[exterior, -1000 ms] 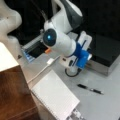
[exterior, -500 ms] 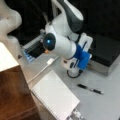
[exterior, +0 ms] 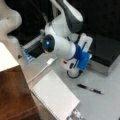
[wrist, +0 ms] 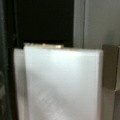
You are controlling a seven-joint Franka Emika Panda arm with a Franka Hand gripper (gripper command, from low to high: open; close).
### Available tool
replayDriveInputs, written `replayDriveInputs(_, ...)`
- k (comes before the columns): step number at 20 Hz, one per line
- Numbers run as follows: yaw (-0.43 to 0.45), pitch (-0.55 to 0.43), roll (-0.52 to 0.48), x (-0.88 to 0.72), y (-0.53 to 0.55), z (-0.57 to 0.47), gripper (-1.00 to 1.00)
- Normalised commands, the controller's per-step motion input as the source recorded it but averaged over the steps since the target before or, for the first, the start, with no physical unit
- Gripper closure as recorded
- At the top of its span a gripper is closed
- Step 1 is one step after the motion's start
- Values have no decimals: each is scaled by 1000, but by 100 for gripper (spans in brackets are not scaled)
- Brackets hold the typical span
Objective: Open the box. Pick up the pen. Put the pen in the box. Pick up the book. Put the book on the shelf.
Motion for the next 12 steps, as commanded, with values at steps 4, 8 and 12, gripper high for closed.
replayDriveInputs(4, -16, 19, 215, 143, -93, -53, 100)
replayDriveInputs(8, -23, 45, 222, 105, -54, -44, 100)
replayDriveInputs(12, -13, 77, 178, 20, -36, -47, 100)
